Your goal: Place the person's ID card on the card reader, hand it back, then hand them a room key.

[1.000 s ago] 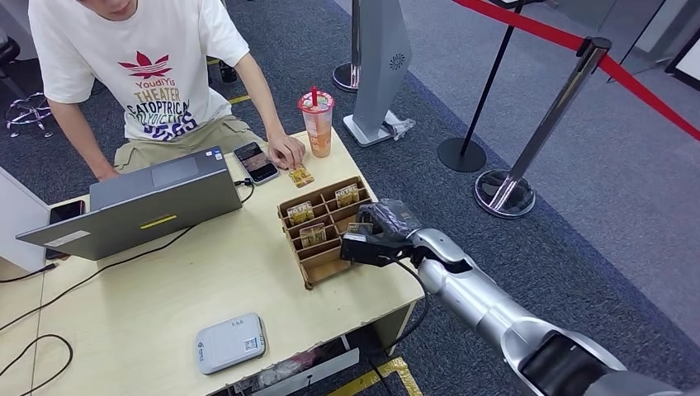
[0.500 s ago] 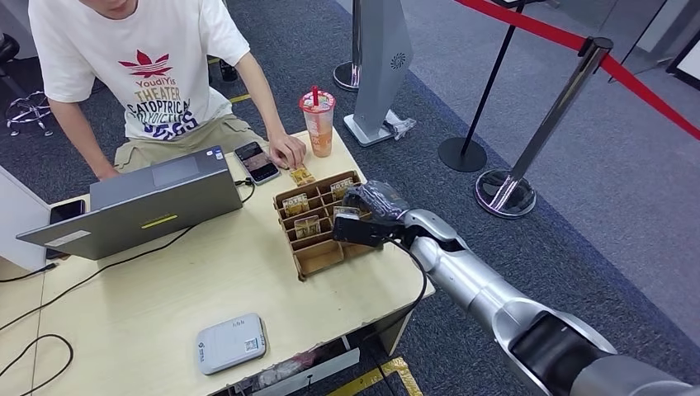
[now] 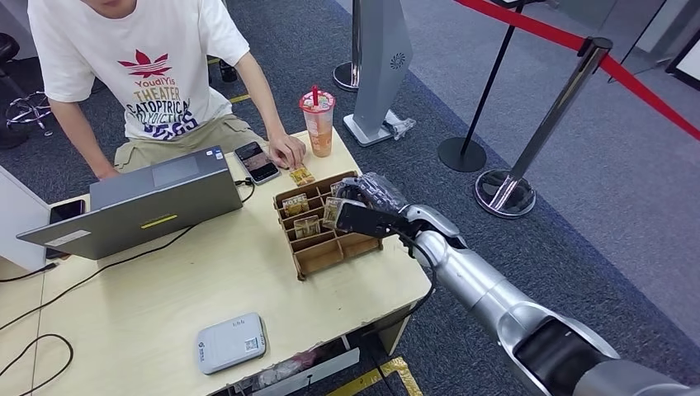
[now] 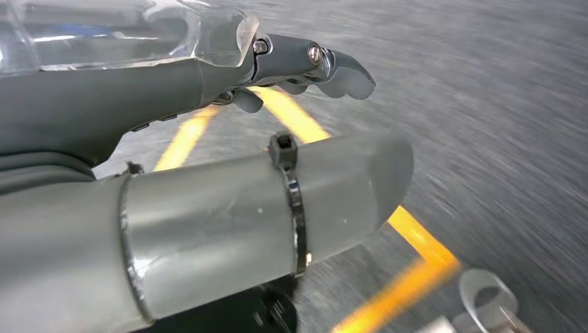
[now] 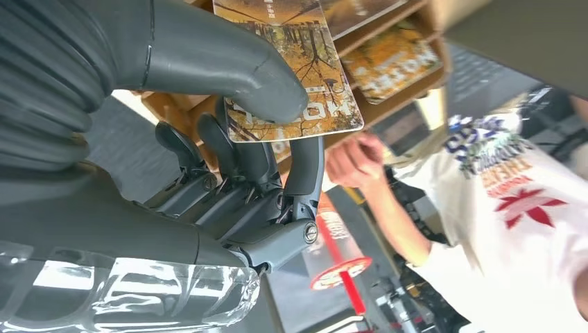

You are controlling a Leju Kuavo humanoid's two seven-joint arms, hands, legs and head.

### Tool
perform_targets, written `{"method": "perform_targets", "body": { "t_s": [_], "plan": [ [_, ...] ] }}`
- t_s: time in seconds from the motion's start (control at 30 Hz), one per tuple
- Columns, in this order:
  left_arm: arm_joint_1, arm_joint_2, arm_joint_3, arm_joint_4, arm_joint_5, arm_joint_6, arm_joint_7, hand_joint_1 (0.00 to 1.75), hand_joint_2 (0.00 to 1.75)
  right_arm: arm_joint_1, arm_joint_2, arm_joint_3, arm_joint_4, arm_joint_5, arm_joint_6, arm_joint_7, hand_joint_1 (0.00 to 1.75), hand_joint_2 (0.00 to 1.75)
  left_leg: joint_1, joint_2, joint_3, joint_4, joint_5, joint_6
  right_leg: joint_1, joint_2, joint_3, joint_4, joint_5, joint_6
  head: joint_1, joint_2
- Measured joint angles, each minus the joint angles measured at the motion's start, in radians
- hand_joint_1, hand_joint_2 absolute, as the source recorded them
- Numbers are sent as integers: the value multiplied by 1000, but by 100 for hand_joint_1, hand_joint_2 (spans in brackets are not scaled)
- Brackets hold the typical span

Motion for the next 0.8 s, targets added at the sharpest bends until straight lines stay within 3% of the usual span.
{"method": "perform_targets", "body": {
  "t_s": [0.07,0.2,0.37,0.53,0.8],
  "plan": [
    [6,-25,-38,-27,30,19,-21,0,0,0,0,-11,-15,-35,18,-9,163,175,0,0,0,0,0,0,-1,0,0,0,0,0,0,0],
    [71,-40,-200,-152,182,111,59,0,0,0,2,-33,-51,-81,43,-15,164,175,0,0,0,0,0,0,-1,0,0,0,0,0,0,0],
    [139,-44,-365,-291,212,147,102,0,0,-22,16,-38,-72,-103,63,-22,168,175,0,-2,-2,0,0,1,0,-1,0,0,0,1,0,0],
    [163,-48,-439,-358,201,157,102,0,0,-79,77,-25,-60,-109,78,-31,171,175,1,0,-1,0,1,1,0,0,0,1,0,1,1,0],
    [187,-52,-491,-402,174,171,101,0,0,-188,178,26,-4,-143,95,-51,174,175,1,-1,-1,0,1,0,1,0,0,1,0,0,1,0]
  ]
}}
